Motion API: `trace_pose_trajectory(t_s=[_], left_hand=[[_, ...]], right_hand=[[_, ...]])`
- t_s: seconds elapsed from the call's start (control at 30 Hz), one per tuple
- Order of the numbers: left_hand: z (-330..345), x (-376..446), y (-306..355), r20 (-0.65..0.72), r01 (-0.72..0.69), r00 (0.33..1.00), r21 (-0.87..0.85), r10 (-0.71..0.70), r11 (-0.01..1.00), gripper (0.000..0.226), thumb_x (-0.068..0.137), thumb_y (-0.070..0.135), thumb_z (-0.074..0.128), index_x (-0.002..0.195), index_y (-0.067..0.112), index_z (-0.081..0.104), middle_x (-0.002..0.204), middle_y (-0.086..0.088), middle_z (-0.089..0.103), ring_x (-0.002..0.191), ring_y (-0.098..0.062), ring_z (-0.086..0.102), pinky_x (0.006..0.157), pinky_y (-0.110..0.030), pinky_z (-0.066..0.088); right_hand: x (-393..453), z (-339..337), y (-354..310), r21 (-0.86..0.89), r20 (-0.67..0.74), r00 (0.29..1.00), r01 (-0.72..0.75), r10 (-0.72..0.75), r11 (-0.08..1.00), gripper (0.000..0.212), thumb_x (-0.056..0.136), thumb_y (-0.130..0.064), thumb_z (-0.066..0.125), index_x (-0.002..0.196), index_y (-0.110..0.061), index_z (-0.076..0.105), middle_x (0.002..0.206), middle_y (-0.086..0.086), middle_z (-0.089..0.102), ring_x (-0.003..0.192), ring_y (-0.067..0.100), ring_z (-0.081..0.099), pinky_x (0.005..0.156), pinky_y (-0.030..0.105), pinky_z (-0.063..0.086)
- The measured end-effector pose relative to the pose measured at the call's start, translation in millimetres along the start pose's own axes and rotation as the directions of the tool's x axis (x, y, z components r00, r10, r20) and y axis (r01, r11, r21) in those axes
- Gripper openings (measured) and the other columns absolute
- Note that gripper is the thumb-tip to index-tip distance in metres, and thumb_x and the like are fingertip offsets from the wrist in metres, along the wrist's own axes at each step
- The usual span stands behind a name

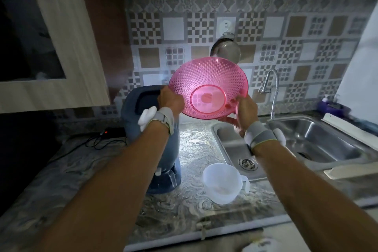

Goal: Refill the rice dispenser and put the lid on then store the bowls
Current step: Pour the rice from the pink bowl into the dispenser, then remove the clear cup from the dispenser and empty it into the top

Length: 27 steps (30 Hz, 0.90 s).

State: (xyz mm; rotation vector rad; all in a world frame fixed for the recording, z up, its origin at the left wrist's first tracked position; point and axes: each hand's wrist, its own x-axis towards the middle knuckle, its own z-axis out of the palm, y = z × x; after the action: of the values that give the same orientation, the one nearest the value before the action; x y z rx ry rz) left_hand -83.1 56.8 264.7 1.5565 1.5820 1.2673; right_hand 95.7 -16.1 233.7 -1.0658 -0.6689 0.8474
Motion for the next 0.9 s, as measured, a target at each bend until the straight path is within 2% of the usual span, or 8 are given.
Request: trace_pose_trajectory(t_s=[0.03, 0.1, 0.17, 0.23, 0.37, 0.5, 0.63, 0.9], left_hand=[[12, -2, 1, 0.014, 0.008, 1.000, 0.019, -0.008, 1.000, 0.030, 0.091, 0.005, 0.047, 0.116, 0.002, 0.062, 0.113, -0.013, 0.067, 0.096, -0.029, 0.065, 0.074, -0.026, 0.049], [39, -6, 0, 0.043, 0.038, 0.998, 0.056, -0.041, 0.998, 0.037, 0.089, 0.002, 0.048, 0.125, -0.001, 0.055, 0.123, -0.016, 0.062, 0.107, -0.032, 0.062, 0.087, -0.033, 0.053], [68, -9, -6, 0.071, 0.076, 0.994, 0.058, -0.080, 0.995, 0.042, 0.089, 0.003, 0.047, 0.130, -0.002, 0.048, 0.130, -0.021, 0.056, 0.117, -0.037, 0.057, 0.100, -0.042, 0.049], [94, -6, -15, 0.075, 0.110, 0.990, 0.091, -0.117, 0.990, 0.041, 0.088, 0.006, 0.048, 0.128, -0.003, 0.050, 0.127, -0.024, 0.057, 0.116, -0.039, 0.057, 0.099, -0.044, 0.050], [132, 4, -41, 0.053, 0.176, 0.980, 0.199, -0.190, 0.964, 0.039, 0.090, 0.011, 0.051, 0.125, -0.006, 0.054, 0.125, -0.025, 0.059, 0.117, -0.039, 0.057, 0.095, -0.040, 0.048], [166, 5, -82, 0.061, 0.285, 0.951, 0.207, -0.303, 0.936, 0.041, 0.093, 0.012, 0.050, 0.129, -0.008, 0.050, 0.130, -0.025, 0.056, 0.120, -0.038, 0.055, 0.097, -0.038, 0.046], [194, 5, -130, 0.095, 0.435, 0.891, 0.107, -0.444, 0.894, 0.040, 0.093, 0.007, 0.053, 0.129, -0.009, 0.052, 0.130, -0.025, 0.057, 0.119, -0.036, 0.058, 0.093, -0.036, 0.050], [223, 19, -185, 0.054, 0.596, 0.794, 0.129, -0.606, 0.793, 0.045, 0.090, 0.007, 0.054, 0.132, -0.007, 0.049, 0.132, -0.026, 0.054, 0.121, -0.037, 0.056, 0.100, -0.043, 0.049]], right_hand=[[7, -10, 6, -0.013, -0.029, 0.999, -0.023, 0.022, 1.000, 0.033, 0.098, -0.029, 0.042, 0.124, -0.014, 0.057, 0.116, 0.014, 0.064, 0.100, 0.035, 0.067, 0.061, 0.050, 0.060], [26, -30, 20, -0.080, -0.098, 0.993, -0.067, 0.059, 0.995, 0.038, 0.100, -0.033, 0.038, 0.126, -0.013, 0.057, 0.114, 0.012, 0.065, 0.099, 0.034, 0.067, 0.067, 0.053, 0.060], [51, -49, 33, -0.229, -0.195, 0.981, -0.057, 0.011, 0.972, 0.039, 0.101, -0.032, 0.036, 0.126, -0.010, 0.055, 0.118, 0.011, 0.064, 0.103, 0.032, 0.064, 0.082, 0.050, 0.057], [73, -63, 44, -0.367, -0.247, 0.965, -0.008, -0.089, 0.930, 0.041, 0.103, -0.033, 0.034, 0.125, -0.005, 0.053, 0.114, 0.005, 0.060, 0.101, 0.025, 0.058, 0.086, 0.039, 0.049], [104, -78, 75, -0.489, -0.233, 0.967, -0.023, -0.106, 0.872, 0.040, 0.104, -0.035, 0.030, 0.112, -0.004, 0.054, 0.105, 0.013, 0.056, 0.094, 0.028, 0.055, 0.084, 0.043, 0.048], [131, -98, 122, -0.589, -0.248, 0.969, -0.150, -0.001, 0.794, 0.038, 0.105, -0.024, 0.030, 0.120, -0.002, 0.056, 0.123, 0.021, 0.059, 0.112, 0.035, 0.056, 0.082, 0.030, 0.035], [151, -110, 173, -0.625, -0.281, 0.950, -0.291, 0.140, 0.724, 0.037, 0.102, -0.017, 0.037, 0.128, -0.004, 0.059, 0.130, 0.022, 0.060, 0.115, 0.037, 0.057, 0.089, 0.035, 0.042], [169, -112, 239, -0.601, -0.289, 0.905, -0.426, 0.313, 0.676, 0.049, 0.089, -0.007, 0.042, 0.134, -0.017, 0.058, 0.128, 0.013, 0.064, 0.114, 0.035, 0.059, 0.099, 0.041, 0.048]])
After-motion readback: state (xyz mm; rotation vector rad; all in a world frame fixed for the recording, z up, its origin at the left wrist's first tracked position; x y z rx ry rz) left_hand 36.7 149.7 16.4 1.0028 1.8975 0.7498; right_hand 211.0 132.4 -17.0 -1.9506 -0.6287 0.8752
